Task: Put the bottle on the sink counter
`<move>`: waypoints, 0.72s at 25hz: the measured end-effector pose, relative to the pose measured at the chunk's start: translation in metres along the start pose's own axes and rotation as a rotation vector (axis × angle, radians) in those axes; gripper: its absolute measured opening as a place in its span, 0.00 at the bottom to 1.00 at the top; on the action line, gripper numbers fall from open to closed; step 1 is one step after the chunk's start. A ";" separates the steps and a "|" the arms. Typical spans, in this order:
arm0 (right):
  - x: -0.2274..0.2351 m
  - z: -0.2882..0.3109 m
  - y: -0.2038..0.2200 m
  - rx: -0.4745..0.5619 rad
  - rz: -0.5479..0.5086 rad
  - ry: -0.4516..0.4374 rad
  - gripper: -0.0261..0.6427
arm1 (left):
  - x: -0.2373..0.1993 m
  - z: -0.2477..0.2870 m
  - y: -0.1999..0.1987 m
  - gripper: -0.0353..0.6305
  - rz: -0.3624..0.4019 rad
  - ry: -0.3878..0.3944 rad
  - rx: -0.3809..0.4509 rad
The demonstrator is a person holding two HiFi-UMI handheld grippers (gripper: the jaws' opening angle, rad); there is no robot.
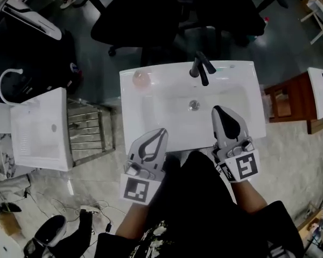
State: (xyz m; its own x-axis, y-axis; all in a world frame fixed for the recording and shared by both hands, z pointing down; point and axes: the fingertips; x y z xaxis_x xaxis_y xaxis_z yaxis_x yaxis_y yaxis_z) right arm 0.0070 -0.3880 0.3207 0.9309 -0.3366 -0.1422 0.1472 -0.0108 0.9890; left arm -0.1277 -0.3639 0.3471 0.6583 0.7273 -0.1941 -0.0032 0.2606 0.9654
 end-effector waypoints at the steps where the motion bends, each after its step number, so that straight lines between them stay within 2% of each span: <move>1: 0.005 -0.009 -0.003 0.003 -0.005 -0.001 0.03 | 0.008 0.001 -0.005 0.08 0.005 -0.005 0.001; 6: 0.035 -0.048 -0.022 0.042 -0.009 -0.025 0.03 | 0.043 0.017 -0.018 0.08 0.017 -0.054 0.002; 10: 0.059 -0.078 -0.024 0.051 -0.016 -0.036 0.03 | 0.086 0.046 -0.027 0.08 0.060 -0.051 0.031; 12: 0.066 -0.092 -0.019 0.036 -0.015 -0.042 0.03 | 0.108 0.056 -0.029 0.08 0.050 -0.054 0.048; 18: 0.077 -0.127 -0.009 0.001 -0.056 -0.154 0.03 | 0.160 0.071 -0.017 0.08 0.034 -0.082 0.016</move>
State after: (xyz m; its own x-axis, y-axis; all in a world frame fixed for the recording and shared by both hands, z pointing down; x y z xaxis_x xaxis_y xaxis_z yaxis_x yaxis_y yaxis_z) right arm 0.1197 -0.2941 0.2955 0.8587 -0.4761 -0.1896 0.1970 -0.0348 0.9798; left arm 0.0312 -0.2970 0.3124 0.7176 0.6809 -0.1465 -0.0152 0.2255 0.9741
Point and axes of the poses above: the fingertips, and each gripper's own axes: z forward along the fingers, x to its right, y out of its underside, and after that the axes turned 9 degrees about -z, right-handed
